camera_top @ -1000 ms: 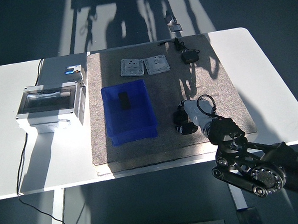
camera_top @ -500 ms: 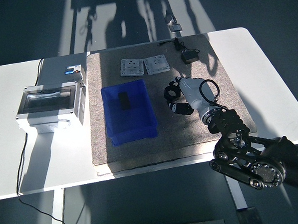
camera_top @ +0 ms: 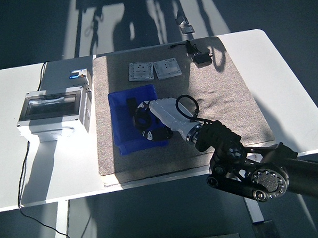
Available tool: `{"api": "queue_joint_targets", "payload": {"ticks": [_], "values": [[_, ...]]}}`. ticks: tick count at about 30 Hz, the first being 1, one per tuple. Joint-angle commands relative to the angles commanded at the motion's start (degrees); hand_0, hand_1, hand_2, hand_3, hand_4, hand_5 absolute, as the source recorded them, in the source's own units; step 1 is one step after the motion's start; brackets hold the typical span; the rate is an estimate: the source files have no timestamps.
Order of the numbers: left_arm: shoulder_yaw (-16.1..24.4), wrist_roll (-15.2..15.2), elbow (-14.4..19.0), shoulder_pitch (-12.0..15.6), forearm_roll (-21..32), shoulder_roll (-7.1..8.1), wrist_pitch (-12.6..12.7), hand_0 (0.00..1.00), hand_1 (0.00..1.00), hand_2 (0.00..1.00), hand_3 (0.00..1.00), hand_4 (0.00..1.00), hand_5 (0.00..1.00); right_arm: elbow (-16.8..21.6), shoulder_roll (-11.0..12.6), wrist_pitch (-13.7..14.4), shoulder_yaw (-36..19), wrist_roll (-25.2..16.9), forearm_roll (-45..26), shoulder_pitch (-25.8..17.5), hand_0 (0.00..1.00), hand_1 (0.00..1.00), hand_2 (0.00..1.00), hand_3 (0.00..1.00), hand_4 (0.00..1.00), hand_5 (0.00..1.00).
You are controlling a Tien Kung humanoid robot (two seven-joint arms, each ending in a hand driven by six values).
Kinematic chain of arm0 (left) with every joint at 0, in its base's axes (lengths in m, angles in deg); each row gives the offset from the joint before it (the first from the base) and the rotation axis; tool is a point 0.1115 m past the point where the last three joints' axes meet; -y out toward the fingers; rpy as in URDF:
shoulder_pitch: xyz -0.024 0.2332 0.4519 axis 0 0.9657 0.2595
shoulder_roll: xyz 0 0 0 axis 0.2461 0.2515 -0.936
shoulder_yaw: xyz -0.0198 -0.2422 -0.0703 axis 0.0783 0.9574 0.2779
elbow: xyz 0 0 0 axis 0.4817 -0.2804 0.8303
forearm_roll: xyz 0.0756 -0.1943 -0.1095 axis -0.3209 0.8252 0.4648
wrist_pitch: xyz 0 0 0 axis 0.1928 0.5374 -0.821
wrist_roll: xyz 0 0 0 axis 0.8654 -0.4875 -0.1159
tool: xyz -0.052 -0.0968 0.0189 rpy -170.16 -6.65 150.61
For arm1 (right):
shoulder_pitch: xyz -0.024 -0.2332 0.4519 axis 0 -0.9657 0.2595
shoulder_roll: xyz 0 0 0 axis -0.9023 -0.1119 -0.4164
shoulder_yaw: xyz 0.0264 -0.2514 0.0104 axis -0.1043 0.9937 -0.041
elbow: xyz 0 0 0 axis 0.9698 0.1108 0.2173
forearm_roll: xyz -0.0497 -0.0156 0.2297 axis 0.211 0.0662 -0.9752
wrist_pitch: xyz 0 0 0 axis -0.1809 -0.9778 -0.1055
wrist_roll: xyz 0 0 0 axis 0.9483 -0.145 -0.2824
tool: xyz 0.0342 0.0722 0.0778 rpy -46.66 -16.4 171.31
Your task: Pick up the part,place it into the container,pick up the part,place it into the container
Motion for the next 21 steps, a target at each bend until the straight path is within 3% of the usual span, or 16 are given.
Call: {"api": "queue_joint_targets", "payload": {"ticks": [1, 2, 7, 8, 13, 19, 20, 21], "values": [[0.2, 0.01, 0.0, -0.05, -0.29, -0.01, 0.01, 0.686, 0.705, 0.713, 0.635, 0.915, 0.998, 0.0, 0.03, -0.42, -0.13, 0.23, 0.37, -0.02, 0.85, 0.813, 0.813, 0.847, 0.567, 0.294], [0.38, 0.02, 0.0, -0.09, -0.57, -0.02, 0.02, 0.685, 0.705, 0.713, 0.633, 0.913, 0.998, 0.0, 0.07, -0.63, -0.29, 0.38, 0.71, -0.05, 0.998, 0.989, 0.948, 0.982, 0.73, 0.478], [0.59, -0.06, 0.0, -0.13, -1.06, -0.14, 0.08, 0.685, 0.705, 0.713, 0.633, 0.913, 0.998, 0.12, 0.34, 0.18, -1.64, 0.29, 2.42, -0.51, 0.998, 0.989, 0.948, 0.982, 0.73, 0.478], [0.56, -0.07, 0.0, -0.14, -1.08, -0.17, 0.09, 0.684, 0.703, 0.714, 0.635, 0.913, 0.998, 0.15, 0.43, 0.48, -2.03, 0.15, 2.59, -0.73, 0.998, 0.998, 0.998, 0.998, 0.959, 0.556], [0.12, -0.05, 0.0, -0.17, -0.83, -0.22, 0.25, 0.684, 0.703, 0.714, 0.635, 0.913, 0.998, 0.66, 1.23, 3.53, -5.11, -1.86, 1.46, -3.13, 0.998, 0.998, 0.998, 0.998, 0.959, 0.556], [-1.01, 0.28, 0.0, 0.07, 0.14, -0.47, 0.67, 0.685, 0.703, 0.714, 0.636, 0.91, 0.998, 6.04, 4.36, 11.98, -15.87, -9.47, -6.5, -12.29, 0.998, 0.998, 0.998, 0.992, 0.983, 0.567], [-1.32, 0.42, 0.0, 0.25, 0.82, -0.58, 0.86, 0.685, 0.703, 0.715, 0.637, 0.903, 0.998, 7.23, 5.21, 13.44, -17.93, -11.2, -8.51, -14.2, 0.998, 0.992, 0.953, 0.925, 0.946, 0.572], [-1.58, 0.54, 0.0, 0.41, 1.43, -0.68, 1.04, 0.685, 0.703, 0.715, 0.637, 0.903, 0.998, 8.31, 6.14, 14.88, -20.34, -13.18, -10.87, -16.41, 0.998, 0.992, 0.953, 0.925, 0.946, 0.572]]}}
